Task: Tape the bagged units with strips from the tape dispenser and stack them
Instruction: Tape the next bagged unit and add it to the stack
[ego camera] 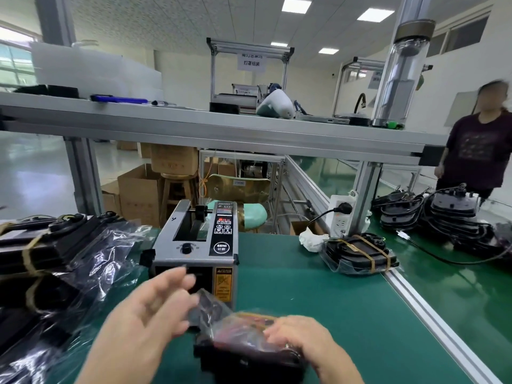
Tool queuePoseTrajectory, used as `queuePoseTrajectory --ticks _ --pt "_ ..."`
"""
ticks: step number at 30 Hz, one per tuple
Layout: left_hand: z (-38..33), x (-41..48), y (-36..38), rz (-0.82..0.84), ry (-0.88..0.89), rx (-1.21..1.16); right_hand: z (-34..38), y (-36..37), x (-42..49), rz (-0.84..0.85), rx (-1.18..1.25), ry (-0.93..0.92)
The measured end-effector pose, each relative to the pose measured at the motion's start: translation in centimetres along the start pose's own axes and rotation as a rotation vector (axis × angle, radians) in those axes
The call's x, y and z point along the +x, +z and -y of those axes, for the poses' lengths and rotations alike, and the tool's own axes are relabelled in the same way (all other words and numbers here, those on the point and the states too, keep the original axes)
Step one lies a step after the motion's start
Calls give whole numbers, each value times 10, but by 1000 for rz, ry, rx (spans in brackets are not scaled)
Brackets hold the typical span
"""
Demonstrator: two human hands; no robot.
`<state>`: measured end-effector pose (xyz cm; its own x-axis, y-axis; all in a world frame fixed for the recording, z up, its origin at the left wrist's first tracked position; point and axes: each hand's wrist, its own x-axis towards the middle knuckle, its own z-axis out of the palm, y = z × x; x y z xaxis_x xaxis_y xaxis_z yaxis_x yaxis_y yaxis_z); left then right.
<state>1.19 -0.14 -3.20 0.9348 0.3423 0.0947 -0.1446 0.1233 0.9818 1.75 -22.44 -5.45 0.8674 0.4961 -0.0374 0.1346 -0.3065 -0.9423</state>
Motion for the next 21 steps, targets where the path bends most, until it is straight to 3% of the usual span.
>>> queuePoseTrajectory --ticks 2,4,7,15,21 --pt "14 4 -17 -93 -43 -82 -3 -4 -1 -154 -104 -212" --pt "20 10 -23 -111 -140 -112 -2 -8 6 -405 -16 -365" --pt "24 17 -23 -78 -230 -100 -21 -8 -6 -395 229 -481" --pt "16 35 -15 -86 -463 -209 -16 -13 -4 -517 238 -492" --pt "18 41 -13 -101 -526 -272 -14 -11 -6 -512 246 -492"
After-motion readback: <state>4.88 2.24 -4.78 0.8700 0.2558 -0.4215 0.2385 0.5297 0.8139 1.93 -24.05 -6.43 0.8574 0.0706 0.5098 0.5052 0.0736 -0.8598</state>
